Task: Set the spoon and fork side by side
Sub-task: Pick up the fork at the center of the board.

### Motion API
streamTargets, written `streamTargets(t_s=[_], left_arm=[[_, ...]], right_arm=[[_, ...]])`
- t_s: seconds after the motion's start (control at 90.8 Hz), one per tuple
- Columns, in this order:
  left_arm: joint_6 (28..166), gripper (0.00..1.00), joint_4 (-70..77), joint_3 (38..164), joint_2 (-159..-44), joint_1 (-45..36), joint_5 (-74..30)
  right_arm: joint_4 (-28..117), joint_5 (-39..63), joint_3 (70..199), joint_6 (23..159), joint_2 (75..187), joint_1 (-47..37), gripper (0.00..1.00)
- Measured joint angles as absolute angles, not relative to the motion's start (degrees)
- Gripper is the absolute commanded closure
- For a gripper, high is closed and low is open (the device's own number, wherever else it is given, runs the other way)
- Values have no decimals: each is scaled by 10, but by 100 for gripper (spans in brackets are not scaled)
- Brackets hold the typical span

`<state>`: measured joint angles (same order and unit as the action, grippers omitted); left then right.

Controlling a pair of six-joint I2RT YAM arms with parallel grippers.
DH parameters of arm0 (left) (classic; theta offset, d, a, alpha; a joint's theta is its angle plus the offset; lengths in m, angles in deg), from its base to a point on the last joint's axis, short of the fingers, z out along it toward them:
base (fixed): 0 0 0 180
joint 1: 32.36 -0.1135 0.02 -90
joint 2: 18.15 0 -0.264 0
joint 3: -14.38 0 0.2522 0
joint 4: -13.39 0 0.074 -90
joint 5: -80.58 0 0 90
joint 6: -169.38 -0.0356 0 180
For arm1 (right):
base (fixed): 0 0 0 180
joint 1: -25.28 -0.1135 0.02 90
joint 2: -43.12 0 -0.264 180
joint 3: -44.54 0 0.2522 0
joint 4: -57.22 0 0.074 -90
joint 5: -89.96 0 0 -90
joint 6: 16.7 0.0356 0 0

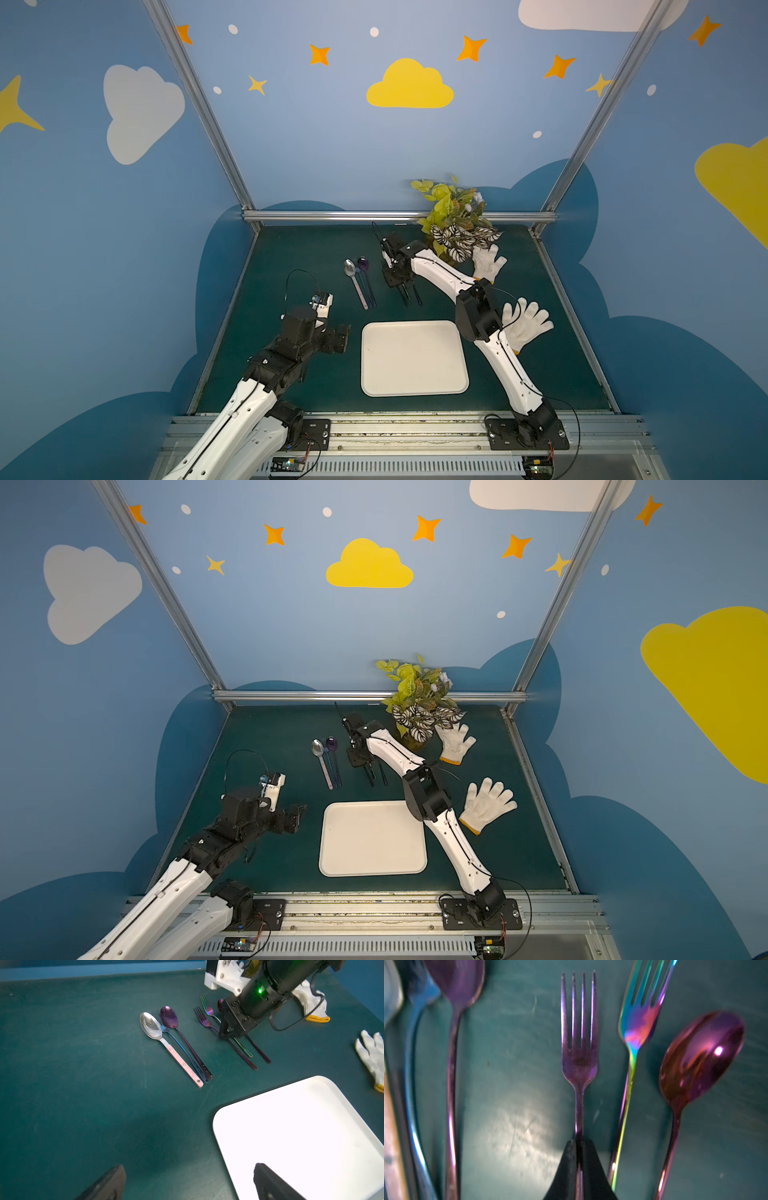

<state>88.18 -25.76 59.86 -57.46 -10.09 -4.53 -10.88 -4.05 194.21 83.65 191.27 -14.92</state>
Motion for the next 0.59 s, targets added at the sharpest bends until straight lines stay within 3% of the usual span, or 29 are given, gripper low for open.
streamTargets(t_s=[0.595], left_arm=[[883,0,-256,597,-548,-101,-29]], right_arm=[[-300,-27,1940,832,1807,-129,100]])
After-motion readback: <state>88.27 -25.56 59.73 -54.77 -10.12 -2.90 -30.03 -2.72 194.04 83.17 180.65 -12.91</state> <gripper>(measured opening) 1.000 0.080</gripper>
